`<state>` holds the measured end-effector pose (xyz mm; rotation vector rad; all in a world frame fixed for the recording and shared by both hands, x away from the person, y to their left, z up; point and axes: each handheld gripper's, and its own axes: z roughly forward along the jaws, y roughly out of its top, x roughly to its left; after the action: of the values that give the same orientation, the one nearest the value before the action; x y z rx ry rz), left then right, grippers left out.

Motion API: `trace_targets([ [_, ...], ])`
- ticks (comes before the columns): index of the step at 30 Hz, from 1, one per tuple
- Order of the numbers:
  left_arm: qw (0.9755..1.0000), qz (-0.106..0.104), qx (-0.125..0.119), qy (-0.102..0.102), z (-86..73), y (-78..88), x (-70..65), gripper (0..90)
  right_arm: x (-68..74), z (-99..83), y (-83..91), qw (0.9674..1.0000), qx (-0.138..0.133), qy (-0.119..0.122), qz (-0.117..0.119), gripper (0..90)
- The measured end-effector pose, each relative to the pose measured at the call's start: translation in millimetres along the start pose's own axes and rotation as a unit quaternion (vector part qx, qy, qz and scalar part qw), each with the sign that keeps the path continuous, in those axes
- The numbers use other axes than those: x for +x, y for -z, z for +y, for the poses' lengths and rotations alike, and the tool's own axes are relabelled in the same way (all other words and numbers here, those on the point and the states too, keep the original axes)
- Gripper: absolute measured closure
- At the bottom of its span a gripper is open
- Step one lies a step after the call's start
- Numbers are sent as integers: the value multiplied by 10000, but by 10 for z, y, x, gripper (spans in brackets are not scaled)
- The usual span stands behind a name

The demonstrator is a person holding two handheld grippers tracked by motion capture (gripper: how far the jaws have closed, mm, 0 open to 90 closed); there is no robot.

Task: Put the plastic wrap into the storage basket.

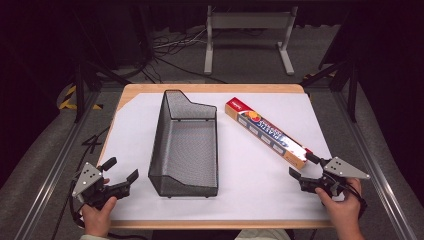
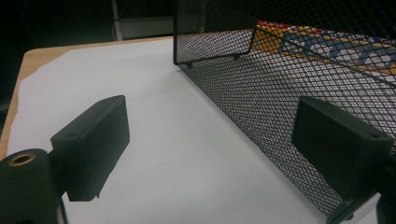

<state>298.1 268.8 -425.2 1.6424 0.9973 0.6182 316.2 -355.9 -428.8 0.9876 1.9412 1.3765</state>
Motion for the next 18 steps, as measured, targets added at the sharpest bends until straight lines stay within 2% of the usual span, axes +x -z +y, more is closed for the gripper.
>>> trace_targets([
  [7, 9999, 98, 71, -56, 15, -13, -16, 125, 22, 16, -5, 9999, 107, 50, -9, 156],
  [11, 9998, 147, 98, -74, 3, -14, -25, 125, 47, 39, -43, 9996, 248, 106, 104, 156],
  [16, 9997, 217, 94, -23, -3, -4, -24, 125, 81, 201, -62, 9993, 306, 99, 195, 153],
  [18, 9997, 230, 96, -26, -3, -4, -25, 125, 77, 269, -60, 9992, 311, 11, 261, 153],
])
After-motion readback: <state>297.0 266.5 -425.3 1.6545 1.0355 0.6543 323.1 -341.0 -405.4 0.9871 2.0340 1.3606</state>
